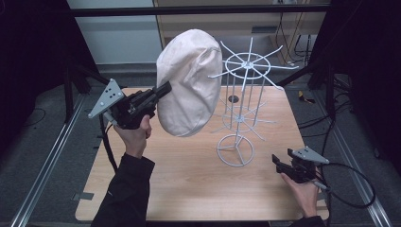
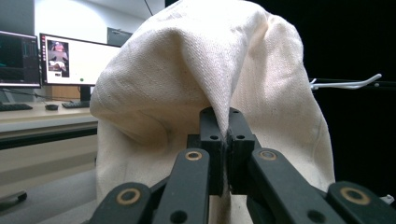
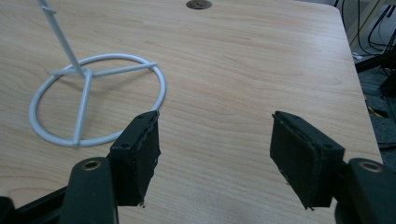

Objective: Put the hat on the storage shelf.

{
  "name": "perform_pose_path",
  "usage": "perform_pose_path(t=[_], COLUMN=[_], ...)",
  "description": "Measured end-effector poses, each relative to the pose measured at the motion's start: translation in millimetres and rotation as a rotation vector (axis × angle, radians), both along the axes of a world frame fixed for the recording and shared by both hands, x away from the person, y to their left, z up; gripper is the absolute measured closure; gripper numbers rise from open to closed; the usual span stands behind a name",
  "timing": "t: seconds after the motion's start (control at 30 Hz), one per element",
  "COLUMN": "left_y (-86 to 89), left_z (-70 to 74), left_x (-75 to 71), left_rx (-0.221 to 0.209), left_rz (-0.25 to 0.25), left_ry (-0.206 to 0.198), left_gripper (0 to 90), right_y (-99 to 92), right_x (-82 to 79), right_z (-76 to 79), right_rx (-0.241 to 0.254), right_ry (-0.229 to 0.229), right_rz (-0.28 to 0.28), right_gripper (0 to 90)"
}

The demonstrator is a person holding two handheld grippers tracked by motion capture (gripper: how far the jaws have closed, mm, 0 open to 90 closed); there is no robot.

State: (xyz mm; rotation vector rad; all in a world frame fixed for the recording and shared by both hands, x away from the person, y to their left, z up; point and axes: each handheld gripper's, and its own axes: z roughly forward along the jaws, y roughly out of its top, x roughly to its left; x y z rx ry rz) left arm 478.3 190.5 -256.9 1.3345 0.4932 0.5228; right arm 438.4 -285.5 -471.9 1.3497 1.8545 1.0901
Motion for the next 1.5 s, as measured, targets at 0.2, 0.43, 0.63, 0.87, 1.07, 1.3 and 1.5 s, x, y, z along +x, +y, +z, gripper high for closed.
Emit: perform_pose_path(t=[0.2, 0.43, 0.63, 0.87, 1.07, 1.3, 1.5], left_y=[0.6, -0.8, -1.0, -1.4, -4.8, -10.2, -15.1], left_z=[-6.5, -12.0, -18.0, -23.5, -29.4, -33.6, -35.6], left_x=[4.1, 8.8, 13.8, 18.6, 22.3, 26.0, 27.8], left_rx=[0.01, 0.044, 0.056, 0.069, 0.095, 0.119, 0.143], left_rz=[0.005, 0.015, 0.018, 0.022, 0.027, 0.037, 0.051], left_ry=[0.023, 0.048, 0.076, 0.094, 0.118, 0.131, 0.132], left_gripper=[87.5, 87.5, 87.5, 87.4, 87.3, 87.3, 87.3], right_y=[0.2, 0.0, 0.3, 0.5, 0.5, 0.5, 0.4], right_x=[0.2, 0.1, -0.2, 0.1, -0.1, 0.1, 0.0], right_z=[-0.2, -0.3, -0.1, -0.3, -0.1, -0.3, -0.2], right_rx=[-0.003, -0.006, -0.003, -0.004, -0.004, -0.006, -0.006], right_ry=[-0.001, 0.0, 0.002, 0.001, 0.001, -0.002, -0.002], right_rz=[0.001, 0.001, 0.001, 0.002, 0.003, 0.002, 0.003], right_gripper=[33.1, 33.1, 33.1, 33.1, 33.1, 33.1, 33.1])
